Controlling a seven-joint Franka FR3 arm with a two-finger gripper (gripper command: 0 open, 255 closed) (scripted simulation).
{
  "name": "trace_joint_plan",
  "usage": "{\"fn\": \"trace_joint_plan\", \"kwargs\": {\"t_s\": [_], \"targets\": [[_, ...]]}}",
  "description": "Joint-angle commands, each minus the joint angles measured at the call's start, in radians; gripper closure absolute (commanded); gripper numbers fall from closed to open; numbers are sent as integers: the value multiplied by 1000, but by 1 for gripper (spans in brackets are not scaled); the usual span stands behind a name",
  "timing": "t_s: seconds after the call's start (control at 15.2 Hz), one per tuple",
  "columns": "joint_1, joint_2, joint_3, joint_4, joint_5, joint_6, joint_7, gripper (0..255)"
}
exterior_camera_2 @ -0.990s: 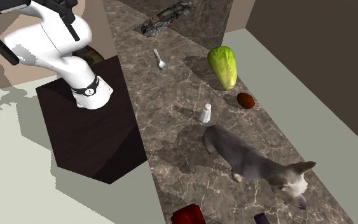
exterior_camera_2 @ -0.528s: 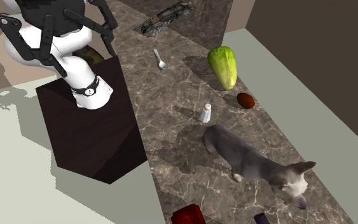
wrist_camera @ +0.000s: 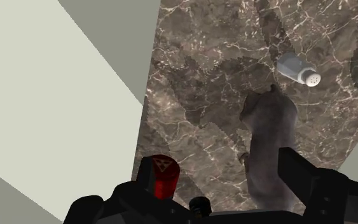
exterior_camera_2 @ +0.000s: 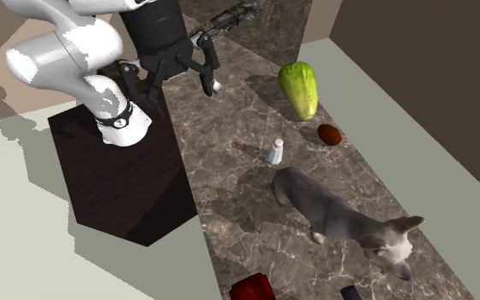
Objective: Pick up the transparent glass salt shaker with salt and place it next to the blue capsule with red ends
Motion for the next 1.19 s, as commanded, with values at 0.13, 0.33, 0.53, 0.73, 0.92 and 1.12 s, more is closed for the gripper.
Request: {"fn": "trace_joint_plan", "kwargs": {"t_s": [0.13,0.33,0.53,0.73,0.92,1.12], "targets": [[9,72,88,-28,13,100,77,0],[6,147,160,-33,9,178,141,0],[-8,234,237,-25,-12,254,213,0],[-36,334,320,-6,-57,326,299,0],[-78,449,410,26,-141,390,409,0],[-129,586,500,71,-285,437,556,0]]}}
